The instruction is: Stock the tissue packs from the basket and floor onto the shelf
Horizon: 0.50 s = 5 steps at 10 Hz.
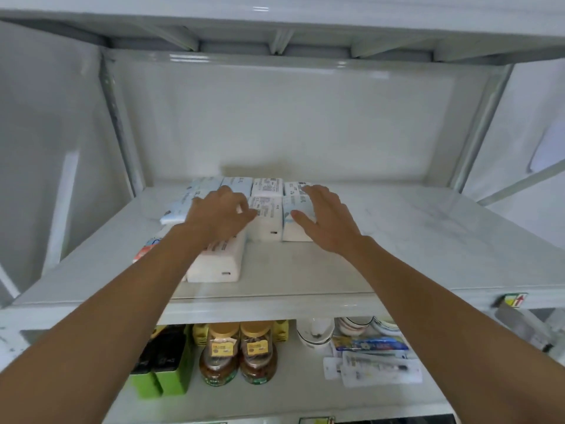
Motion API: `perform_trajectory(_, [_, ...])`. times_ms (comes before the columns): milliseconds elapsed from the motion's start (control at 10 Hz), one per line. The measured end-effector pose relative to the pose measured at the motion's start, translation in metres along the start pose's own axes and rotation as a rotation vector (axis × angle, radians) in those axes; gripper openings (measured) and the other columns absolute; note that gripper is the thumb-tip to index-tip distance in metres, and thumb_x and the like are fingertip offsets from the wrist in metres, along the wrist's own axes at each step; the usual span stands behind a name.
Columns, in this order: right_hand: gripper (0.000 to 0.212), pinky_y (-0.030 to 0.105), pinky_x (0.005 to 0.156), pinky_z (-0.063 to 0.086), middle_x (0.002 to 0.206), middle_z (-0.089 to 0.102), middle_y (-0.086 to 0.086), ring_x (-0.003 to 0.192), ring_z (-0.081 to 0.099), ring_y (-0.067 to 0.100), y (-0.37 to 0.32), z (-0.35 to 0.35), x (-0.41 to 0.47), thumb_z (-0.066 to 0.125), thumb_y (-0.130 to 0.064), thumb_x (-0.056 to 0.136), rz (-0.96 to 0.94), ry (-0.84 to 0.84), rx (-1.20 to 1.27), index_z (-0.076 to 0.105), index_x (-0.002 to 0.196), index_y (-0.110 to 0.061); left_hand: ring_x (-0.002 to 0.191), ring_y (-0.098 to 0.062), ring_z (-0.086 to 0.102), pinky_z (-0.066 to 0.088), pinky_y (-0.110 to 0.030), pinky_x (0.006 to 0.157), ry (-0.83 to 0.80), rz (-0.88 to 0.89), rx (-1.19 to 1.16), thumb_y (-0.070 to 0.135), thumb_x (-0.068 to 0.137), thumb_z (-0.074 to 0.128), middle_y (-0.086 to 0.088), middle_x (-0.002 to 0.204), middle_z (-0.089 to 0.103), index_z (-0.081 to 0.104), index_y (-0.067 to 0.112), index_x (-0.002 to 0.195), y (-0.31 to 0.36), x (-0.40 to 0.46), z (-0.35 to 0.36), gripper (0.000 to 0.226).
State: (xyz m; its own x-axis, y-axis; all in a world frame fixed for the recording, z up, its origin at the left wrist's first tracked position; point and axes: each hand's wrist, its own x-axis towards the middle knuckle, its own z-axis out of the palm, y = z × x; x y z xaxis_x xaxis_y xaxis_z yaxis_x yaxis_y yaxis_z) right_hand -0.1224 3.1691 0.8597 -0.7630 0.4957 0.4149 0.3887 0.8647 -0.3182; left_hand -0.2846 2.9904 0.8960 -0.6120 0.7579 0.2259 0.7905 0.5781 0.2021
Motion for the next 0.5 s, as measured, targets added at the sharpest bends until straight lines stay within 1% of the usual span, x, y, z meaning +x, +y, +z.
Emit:
perform_trajectory(100, [0.066,0.045,0.119,0.030,0.165,0.034,0.003,0.148,0.035,0.029,-0.007,-0.010,0.004,0.043,-0.061,0.101,-0.015,-0.234,-0.215,0.041,0.155,-0.022,0.143,-0.029,0.044,0.028,-0.052,0.117,-0.127,0.042,0.155,0.068,0.098,0.036,-0.003,0.158,0.044,0.048,0.037,0.148,0.008,0.011,0.007,0.059])
perform_trajectory(200, [0.073,0.048,0.118,0.032,0.165,0.034,0.006,0.146,0.037,0.033,-0.009,-0.008,0.003,0.039,-0.065,0.100,-0.004,-0.311,-0.304,0.034,0.158,-0.022,0.151,-0.031,0.033,0.020,-0.055,0.122,-0.259,0.018,0.220,0.073,0.098,0.027,-0.004,0.166,0.034,0.035,0.039,0.157,0.013,0.014,0.014,0.068])
perform_trajectory(300, [0.075,0.048,0.119,0.030,0.165,0.034,0.005,0.146,0.039,0.032,-0.005,-0.001,-0.003,0.039,-0.067,0.099,-0.019,-0.284,-0.314,0.032,0.158,-0.022,0.155,-0.030,0.027,0.019,-0.054,0.123,-0.293,0.036,0.198,0.074,0.098,0.023,-0.005,0.169,0.027,0.029,0.037,0.160,0.024,0.010,0.016,0.072])
perform_trajectory(400, [0.077,0.050,0.123,0.024,0.167,0.032,0.003,0.150,0.035,0.031,-0.006,0.001,-0.003,0.039,-0.068,0.097,0.010,-0.208,-0.208,0.030,0.159,-0.024,0.155,-0.029,0.027,0.022,-0.052,0.124,-0.268,0.061,0.126,0.071,0.099,0.023,-0.004,0.169,0.028,0.028,0.033,0.161,0.029,0.001,0.011,0.073])
perform_trajectory(500, [0.073,0.048,0.122,0.030,0.163,0.039,0.003,0.149,0.038,0.027,-0.006,0.004,-0.026,0.047,-0.061,0.094,-0.023,-0.006,-0.063,0.039,0.154,-0.021,0.157,-0.023,0.022,0.019,-0.049,0.125,-0.122,0.172,-0.016,0.066,0.102,0.026,0.000,0.169,0.029,0.034,0.031,0.159,0.023,-0.019,0.015,0.068])
